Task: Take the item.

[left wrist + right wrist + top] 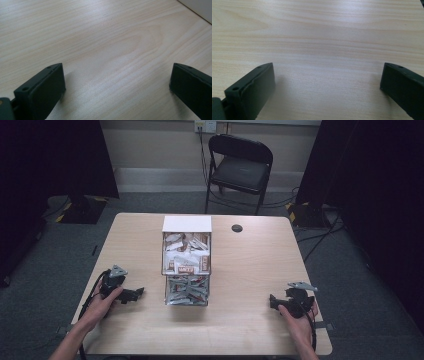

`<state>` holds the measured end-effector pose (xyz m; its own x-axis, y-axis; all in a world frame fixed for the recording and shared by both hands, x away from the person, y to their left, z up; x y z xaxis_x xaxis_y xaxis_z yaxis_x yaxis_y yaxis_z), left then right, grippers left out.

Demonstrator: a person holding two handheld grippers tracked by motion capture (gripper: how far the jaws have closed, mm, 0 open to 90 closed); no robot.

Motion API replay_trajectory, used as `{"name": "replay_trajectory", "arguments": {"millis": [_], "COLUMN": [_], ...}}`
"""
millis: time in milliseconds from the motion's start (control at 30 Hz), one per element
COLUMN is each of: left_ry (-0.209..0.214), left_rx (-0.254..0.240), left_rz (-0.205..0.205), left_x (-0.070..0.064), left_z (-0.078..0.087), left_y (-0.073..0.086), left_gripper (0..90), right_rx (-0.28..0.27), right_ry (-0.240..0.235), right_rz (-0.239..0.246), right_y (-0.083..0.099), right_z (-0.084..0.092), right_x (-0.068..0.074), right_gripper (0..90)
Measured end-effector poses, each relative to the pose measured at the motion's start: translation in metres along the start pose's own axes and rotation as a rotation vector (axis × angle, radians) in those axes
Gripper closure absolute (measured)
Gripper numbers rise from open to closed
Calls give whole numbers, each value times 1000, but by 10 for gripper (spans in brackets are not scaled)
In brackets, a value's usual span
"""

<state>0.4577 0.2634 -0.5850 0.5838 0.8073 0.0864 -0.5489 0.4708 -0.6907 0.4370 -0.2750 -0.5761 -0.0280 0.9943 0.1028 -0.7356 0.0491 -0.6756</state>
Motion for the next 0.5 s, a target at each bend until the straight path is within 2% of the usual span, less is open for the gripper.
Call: {"name": "replay_trajectory", "arguments": {"millis": [233, 433, 500], "left_ry": [0, 0, 0], "left_rx": [0, 0, 0], "left_rz": [1, 1, 1], "left_x": [0, 0, 0], "left_z": [0, 0, 0], "left_y": [0, 0, 0], "left_gripper": [0, 0, 0], "right_rx": [-2, -19, -16], "right_ry": [1, -39, -45], "right_rz": [-6, 24, 29], "right_y": [1, 1, 0], "right_z": [1, 5, 5], "right_x": [1, 10, 11], "right_gripper": [2, 140, 138]}}
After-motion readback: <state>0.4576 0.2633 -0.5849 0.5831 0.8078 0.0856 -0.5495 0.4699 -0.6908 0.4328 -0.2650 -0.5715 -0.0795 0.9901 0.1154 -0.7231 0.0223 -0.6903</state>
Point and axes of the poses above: each handheld gripper's, and its own axes: z roughly backward along the jaws, y roughly out of its underside, x roughly to its left, the point moved 10 cm from there along -z, roughly forward along the jaws, and after that the axes turned 10 degrees about -z, right-handed, at the moved point
